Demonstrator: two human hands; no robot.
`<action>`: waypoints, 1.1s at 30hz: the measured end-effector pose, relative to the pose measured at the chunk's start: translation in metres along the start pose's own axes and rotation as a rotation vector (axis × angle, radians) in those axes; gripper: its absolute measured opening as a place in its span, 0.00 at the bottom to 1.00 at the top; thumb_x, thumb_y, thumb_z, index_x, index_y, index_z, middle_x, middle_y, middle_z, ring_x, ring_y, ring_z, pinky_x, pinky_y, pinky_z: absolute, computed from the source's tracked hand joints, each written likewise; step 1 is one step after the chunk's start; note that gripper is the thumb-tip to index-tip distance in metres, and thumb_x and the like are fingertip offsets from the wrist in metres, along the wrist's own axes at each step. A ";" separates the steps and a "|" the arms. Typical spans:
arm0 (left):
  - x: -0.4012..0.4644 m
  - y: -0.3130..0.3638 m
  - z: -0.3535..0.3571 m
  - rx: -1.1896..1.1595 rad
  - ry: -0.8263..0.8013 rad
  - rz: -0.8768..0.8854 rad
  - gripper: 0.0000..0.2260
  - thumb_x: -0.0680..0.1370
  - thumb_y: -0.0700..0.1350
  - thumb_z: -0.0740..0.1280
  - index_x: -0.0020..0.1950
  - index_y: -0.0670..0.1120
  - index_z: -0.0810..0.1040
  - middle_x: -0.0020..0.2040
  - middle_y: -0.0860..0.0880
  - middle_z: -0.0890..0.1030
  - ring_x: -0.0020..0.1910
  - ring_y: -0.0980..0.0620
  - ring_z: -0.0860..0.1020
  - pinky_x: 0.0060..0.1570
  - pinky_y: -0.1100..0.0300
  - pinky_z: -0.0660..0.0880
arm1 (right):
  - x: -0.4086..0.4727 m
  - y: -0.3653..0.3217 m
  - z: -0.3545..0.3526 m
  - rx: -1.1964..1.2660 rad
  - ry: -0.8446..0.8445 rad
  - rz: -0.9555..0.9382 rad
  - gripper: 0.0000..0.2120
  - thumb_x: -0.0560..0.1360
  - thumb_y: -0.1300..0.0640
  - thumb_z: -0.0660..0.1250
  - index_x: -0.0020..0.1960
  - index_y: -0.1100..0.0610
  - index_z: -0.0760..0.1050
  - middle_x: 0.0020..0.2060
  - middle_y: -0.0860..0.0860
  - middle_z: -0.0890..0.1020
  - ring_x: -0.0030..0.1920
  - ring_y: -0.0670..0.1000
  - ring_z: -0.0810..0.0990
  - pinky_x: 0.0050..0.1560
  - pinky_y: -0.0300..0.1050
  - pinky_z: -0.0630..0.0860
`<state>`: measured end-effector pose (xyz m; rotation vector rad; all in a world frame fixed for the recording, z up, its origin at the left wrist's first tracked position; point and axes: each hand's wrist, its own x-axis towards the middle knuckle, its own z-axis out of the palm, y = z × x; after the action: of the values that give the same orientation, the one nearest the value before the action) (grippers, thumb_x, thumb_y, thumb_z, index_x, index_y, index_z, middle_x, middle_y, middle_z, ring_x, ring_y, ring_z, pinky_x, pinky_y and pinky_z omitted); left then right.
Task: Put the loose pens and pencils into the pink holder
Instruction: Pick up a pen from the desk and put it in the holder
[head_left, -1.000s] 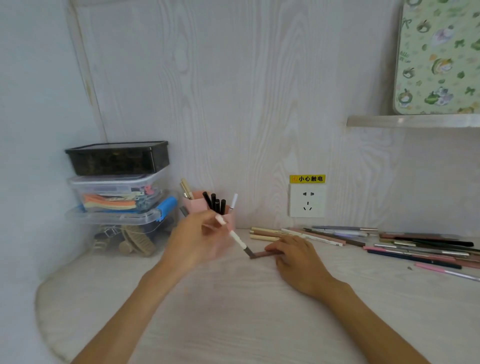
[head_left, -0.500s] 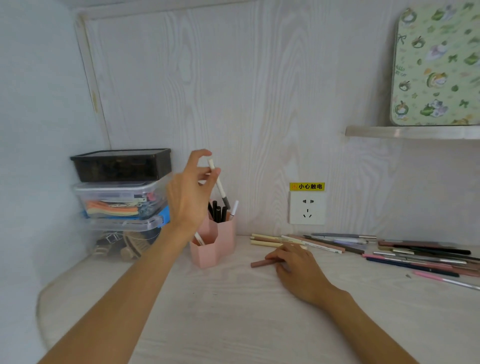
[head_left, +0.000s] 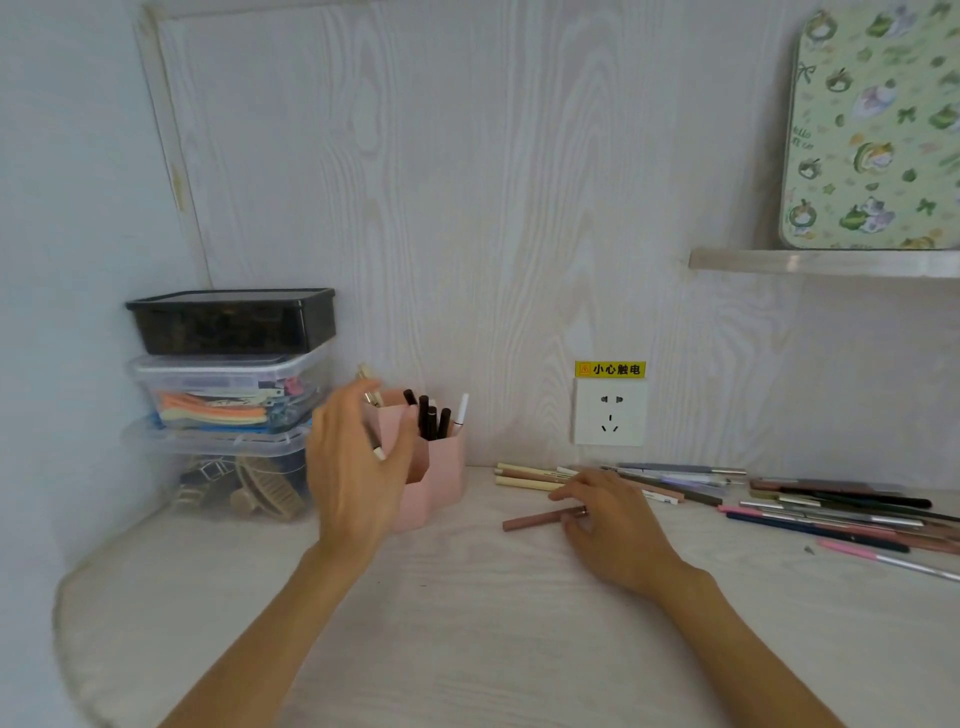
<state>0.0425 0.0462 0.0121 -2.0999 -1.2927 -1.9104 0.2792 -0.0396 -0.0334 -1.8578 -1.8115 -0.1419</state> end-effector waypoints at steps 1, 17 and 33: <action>-0.011 -0.008 -0.002 -0.060 0.046 -0.113 0.20 0.73 0.55 0.67 0.60 0.48 0.70 0.55 0.49 0.76 0.53 0.48 0.74 0.51 0.51 0.74 | 0.000 0.002 -0.002 -0.031 -0.001 0.027 0.13 0.75 0.54 0.62 0.58 0.48 0.75 0.58 0.45 0.75 0.65 0.48 0.68 0.64 0.43 0.62; -0.039 -0.032 0.002 -0.119 -0.428 -0.490 0.23 0.58 0.71 0.70 0.44 0.58 0.72 0.42 0.62 0.78 0.41 0.61 0.77 0.36 0.63 0.69 | 0.013 -0.060 -0.063 0.726 0.150 0.144 0.04 0.70 0.58 0.72 0.41 0.49 0.82 0.31 0.47 0.83 0.29 0.43 0.78 0.30 0.32 0.74; -0.040 -0.028 0.002 -0.169 -0.494 -0.468 0.16 0.58 0.69 0.61 0.40 0.62 0.70 0.41 0.63 0.76 0.41 0.60 0.74 0.39 0.62 0.67 | 0.109 -0.187 -0.053 -0.947 -0.255 -0.565 0.11 0.76 0.60 0.61 0.53 0.50 0.79 0.50 0.48 0.79 0.53 0.51 0.69 0.52 0.44 0.60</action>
<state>0.0320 0.0440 -0.0352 -2.6657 -1.9248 -1.7433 0.1263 0.0261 0.1140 -1.8783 -2.7024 -1.1886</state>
